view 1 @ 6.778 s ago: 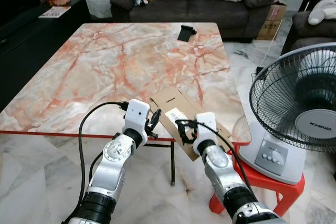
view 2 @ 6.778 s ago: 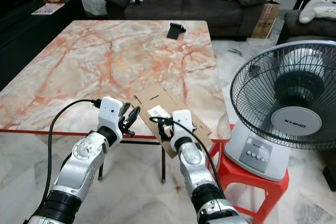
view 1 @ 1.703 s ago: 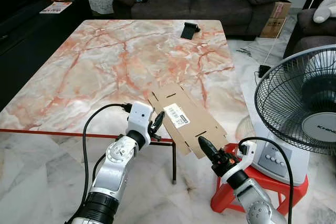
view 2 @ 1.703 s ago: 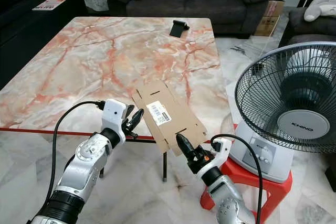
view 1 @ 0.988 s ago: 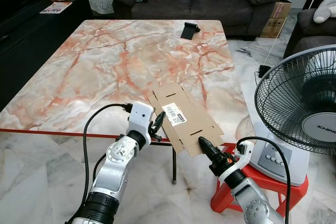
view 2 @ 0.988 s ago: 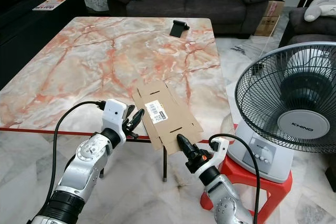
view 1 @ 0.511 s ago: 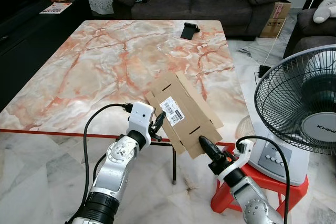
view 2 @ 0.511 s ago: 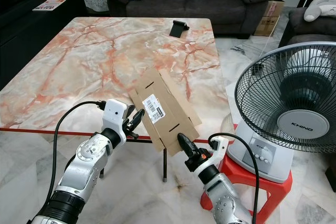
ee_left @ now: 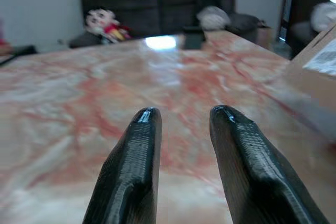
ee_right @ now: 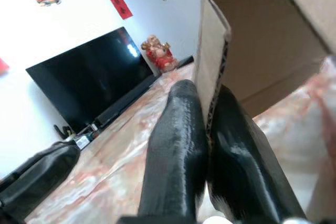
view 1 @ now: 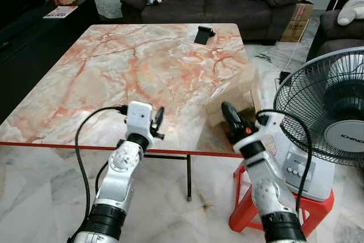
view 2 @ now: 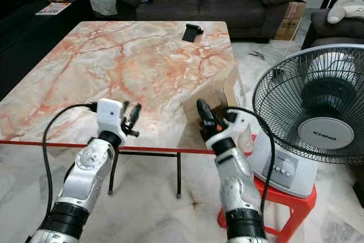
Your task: Picking trash to rubbish bin
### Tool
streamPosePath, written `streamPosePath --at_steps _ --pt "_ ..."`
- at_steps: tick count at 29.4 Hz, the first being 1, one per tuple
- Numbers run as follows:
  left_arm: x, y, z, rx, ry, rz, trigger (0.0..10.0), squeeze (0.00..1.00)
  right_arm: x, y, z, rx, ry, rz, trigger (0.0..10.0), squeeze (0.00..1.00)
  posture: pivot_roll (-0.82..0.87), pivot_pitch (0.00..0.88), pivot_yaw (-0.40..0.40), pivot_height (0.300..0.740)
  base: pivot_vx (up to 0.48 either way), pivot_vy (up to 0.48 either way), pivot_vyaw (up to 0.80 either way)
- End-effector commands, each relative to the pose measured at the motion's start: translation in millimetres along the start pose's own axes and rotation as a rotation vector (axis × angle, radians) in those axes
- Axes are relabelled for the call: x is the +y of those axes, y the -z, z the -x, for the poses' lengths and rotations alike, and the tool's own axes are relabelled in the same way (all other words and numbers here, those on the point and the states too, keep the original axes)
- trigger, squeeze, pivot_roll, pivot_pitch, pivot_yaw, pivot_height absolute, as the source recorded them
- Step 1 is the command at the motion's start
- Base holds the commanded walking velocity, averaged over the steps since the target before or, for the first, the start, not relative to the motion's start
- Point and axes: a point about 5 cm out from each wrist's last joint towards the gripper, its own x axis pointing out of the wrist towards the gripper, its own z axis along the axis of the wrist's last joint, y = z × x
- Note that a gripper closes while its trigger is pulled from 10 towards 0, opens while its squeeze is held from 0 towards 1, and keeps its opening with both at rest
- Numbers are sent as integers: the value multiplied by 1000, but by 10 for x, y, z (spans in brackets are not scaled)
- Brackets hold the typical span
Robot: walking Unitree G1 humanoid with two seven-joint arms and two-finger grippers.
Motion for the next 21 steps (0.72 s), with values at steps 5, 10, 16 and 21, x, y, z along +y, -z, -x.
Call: streamPosePath --at_steps 5,10,16,21 --pt "92 -5 8 -28 -76 -29 10000 0 186 118 -99 32 -42 120 10000 0 22 0 66 740 0 0 0" --pt "60 40 27 -21 -81 -32 10000 0 232 237 -103 62 -25 179 10000 0 18 0 69 740 0 0 0" --pt "72 98 64 -11 -109 -42 10000 0 250 384 -79 109 0 374 10000 0 20 0 75 740 0 0 0" --pt "105 117 70 -12 -139 -46 10000 0 215 362 -112 77 56 336 10000 0 24 0 68 740 0 0 0"
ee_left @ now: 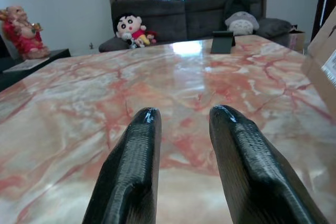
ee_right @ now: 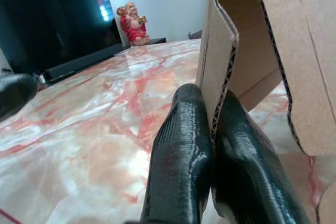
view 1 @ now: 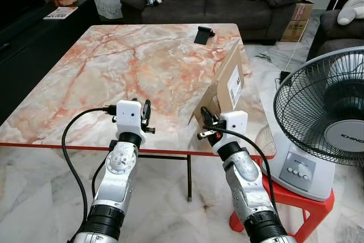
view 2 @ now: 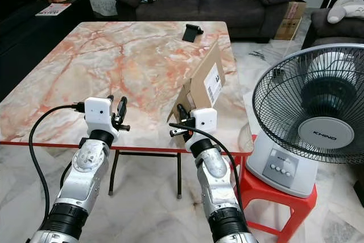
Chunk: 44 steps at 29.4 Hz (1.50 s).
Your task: Picking trash to rubbish bin
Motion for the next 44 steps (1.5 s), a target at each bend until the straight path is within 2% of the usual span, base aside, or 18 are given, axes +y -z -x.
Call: streamPosePath --at_steps 1,12,18,21,28,31,33,44 --pt "48 24 10 -1 -37 -16 10000 0 11 -36 -53 -20 5 -12 10000 0 25 0 67 740 0 0 0" --pt "187 29 38 -20 -104 -31 10000 0 -28 0 -75 -16 34 28 10000 0 30 0 64 740 0 0 0" --pt "191 52 54 -16 -111 -31 10000 0 -38 18 -85 -9 33 39 10000 0 33 0 58 740 0 0 0" --pt "211 64 93 -17 -105 -48 10000 0 -78 -17 -116 -19 44 42 10000 0 34 0 54 740 0 0 0" --pt "369 20 70 -33 -147 -88 10000 0 -167 -132 -194 -50 57 89 10000 0 40 0 55 740 0 0 0" --pt "376 19 69 -32 -149 -92 10000 0 -173 -136 -202 -51 60 91 10000 0 41 0 54 740 0 0 0" --pt "375 -12 49 -40 -153 -87 10000 0 -163 -171 -226 -59 47 126 10000 0 48 0 51 740 0 0 750" --pt "342 -13 59 -37 -154 -83 10000 0 -166 -163 -239 -60 54 126 10000 0 55 0 51 740 0 0 800"
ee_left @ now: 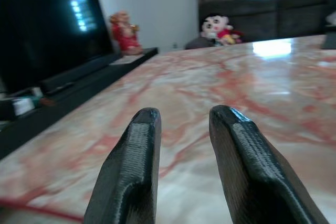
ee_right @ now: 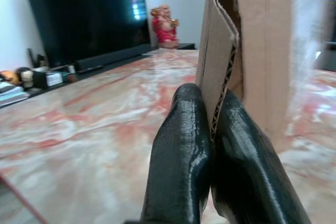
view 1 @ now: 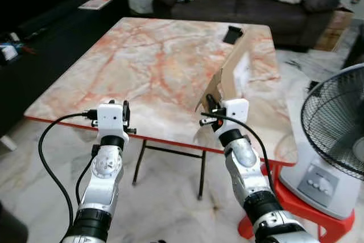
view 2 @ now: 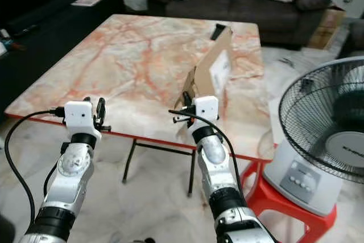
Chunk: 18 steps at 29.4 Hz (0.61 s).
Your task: Picking trash to rubbish bin
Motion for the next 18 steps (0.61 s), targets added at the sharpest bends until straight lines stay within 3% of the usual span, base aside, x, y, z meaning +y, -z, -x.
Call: streamPosePath --at_steps 1,18 --pt "32 -18 -3 -4 -16 -5 10000 0 14 -54 -40 -23 -5 11 10000 0 55 0 51 740 0 0 800" --pt "15 -7 7 6 -19 1 10000 0 12 -34 -39 -16 -16 19 10000 0 52 0 48 740 0 0 800"
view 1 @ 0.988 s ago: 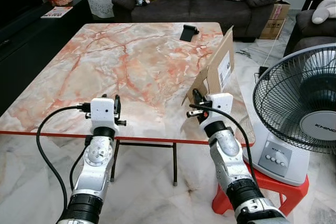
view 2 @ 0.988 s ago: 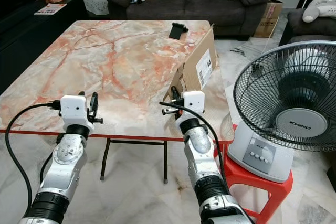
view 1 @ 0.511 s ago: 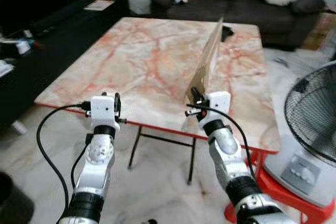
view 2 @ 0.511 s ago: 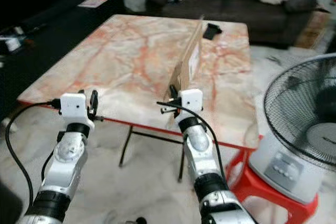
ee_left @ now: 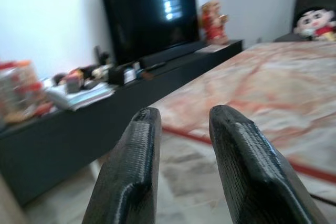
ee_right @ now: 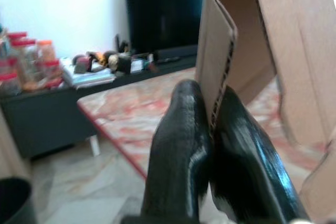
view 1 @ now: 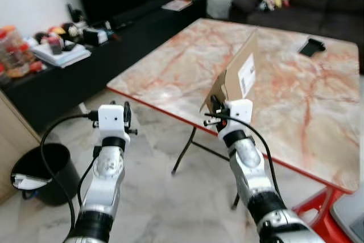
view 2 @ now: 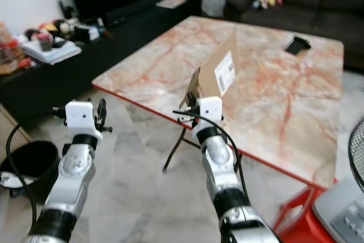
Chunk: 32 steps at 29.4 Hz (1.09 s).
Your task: Picking trash to rubbish bin
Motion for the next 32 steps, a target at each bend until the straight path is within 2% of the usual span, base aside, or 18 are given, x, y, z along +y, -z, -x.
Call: streamPosePath --at_steps 1,27,32 --pt "23 -27 -17 -5 -12 -4 10000 0 44 -38 -38 -14 -20 6 10000 0 52 0 48 740 0 0 800" --pt "29 1 8 5 -18 5 10000 0 71 -12 -34 -2 -52 6 10000 0 55 2 31 740 0 0 800" --pt "32 59 15 36 1 -2 10000 0 80 3 -31 5 -58 3 10000 0 56 5 27 740 0 0 800"
